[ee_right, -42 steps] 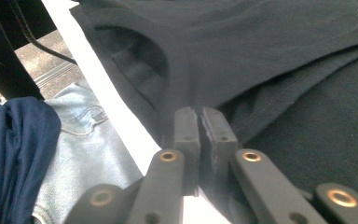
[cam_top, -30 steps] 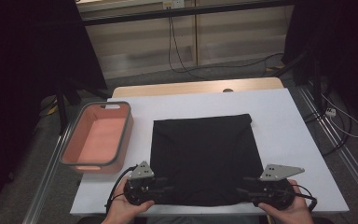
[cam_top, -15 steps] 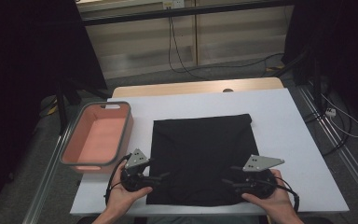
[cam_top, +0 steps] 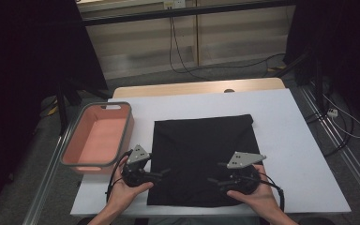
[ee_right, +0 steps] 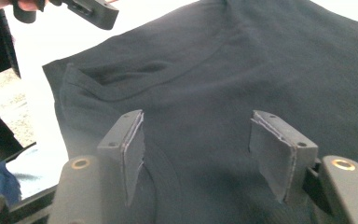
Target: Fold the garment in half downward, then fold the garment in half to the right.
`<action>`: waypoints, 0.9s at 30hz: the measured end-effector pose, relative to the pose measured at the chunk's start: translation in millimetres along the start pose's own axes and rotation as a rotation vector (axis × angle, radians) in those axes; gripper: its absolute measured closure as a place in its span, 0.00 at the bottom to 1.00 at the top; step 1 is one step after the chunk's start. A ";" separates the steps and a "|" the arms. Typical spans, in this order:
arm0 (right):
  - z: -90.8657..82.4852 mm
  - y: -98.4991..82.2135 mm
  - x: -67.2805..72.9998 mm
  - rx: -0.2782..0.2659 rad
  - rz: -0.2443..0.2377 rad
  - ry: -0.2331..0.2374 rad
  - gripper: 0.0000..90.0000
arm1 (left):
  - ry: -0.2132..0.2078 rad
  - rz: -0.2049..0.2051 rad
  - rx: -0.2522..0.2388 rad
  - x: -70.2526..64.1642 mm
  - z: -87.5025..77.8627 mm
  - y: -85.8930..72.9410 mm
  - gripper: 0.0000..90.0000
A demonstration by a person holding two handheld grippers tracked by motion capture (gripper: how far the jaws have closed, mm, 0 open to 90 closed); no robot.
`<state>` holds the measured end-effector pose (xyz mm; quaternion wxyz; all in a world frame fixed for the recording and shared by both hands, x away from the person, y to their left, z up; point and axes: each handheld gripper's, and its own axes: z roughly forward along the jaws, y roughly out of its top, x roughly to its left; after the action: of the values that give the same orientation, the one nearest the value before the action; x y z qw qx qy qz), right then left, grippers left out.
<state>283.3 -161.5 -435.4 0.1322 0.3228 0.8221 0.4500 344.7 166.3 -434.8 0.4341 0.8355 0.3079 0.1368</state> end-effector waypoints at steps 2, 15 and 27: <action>3.8 3.5 1.1 0.001 -0.011 0.025 0.41 | 0.006 -0.012 0.005 2.0 0.9 2.0 0.12; 23.4 18.7 10.4 -0.007 -0.044 0.067 0.39 | 0.055 -0.014 -0.044 18.9 14.3 22.3 0.15; 47.6 31.3 22.2 0.016 -0.085 0.114 0.38 | 0.063 -0.025 -0.033 40.5 32.8 35.8 0.11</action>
<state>303.6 -103.8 -434.6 0.1015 0.2623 0.8449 0.4551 406.5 155.4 -426.6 0.4397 0.8195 0.3296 0.1627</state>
